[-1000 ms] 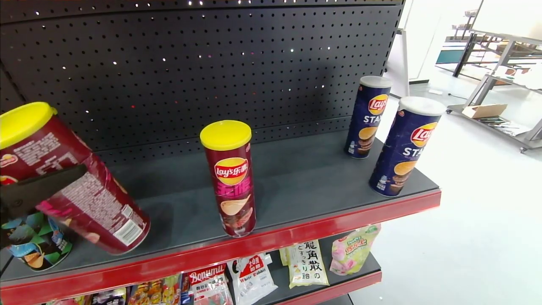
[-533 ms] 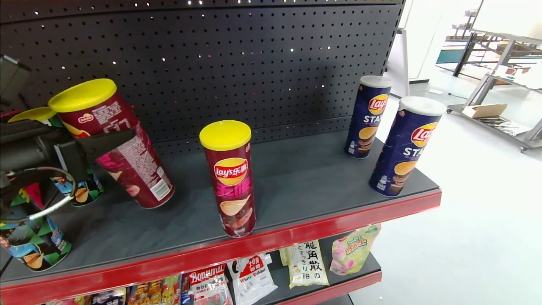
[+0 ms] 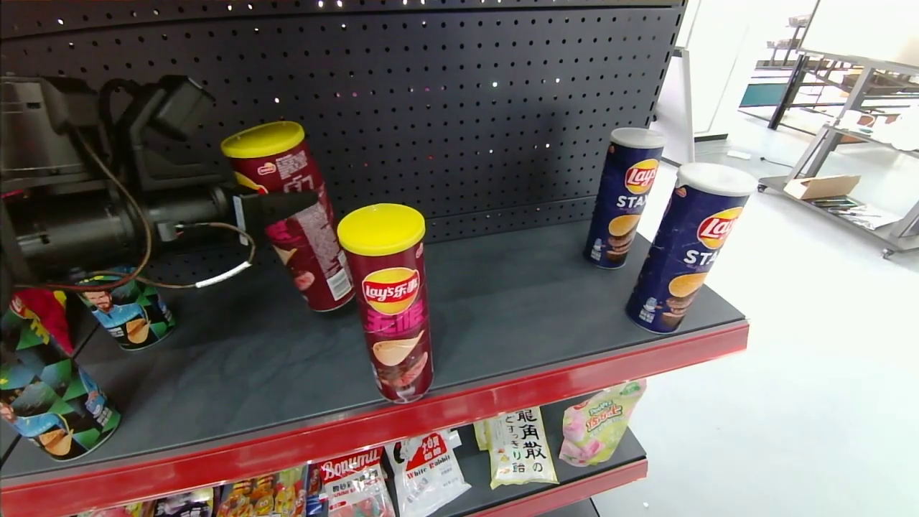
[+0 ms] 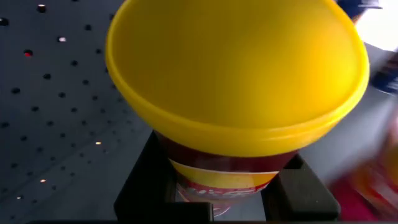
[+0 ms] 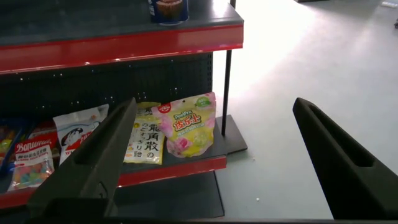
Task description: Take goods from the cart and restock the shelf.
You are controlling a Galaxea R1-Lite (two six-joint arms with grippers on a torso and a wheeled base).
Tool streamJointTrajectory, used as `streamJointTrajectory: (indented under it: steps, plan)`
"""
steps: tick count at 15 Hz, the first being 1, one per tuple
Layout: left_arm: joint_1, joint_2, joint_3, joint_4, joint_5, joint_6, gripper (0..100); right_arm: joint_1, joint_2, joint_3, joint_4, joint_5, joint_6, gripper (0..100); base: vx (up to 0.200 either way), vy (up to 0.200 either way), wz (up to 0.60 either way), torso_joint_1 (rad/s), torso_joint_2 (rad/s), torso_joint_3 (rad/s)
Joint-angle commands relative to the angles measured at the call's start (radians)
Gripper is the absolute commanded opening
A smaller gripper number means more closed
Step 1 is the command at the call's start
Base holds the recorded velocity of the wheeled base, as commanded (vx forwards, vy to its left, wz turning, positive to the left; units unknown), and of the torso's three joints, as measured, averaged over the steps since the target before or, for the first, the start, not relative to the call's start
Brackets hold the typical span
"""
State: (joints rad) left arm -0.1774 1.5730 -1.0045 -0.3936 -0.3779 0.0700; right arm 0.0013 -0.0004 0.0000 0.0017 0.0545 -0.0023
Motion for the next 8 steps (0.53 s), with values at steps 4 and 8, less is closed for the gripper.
streamJointTrajectory:
  steps: [4,8]
  plan:
    - [-0.093,0.185,-0.143,-0.021,0.142,-0.062,0,0.000,0.000,0.000,0.000,0.001,-0.001,100,0.000,0.000,0.00,0.000,0.00,0.000]
    - [-0.125,0.228,-0.191,-0.042,0.191,-0.107,0,0.000,0.000,0.000,0.000,0.001,-0.001,100,0.000,0.000,0.00,0.000,0.00,0.000]
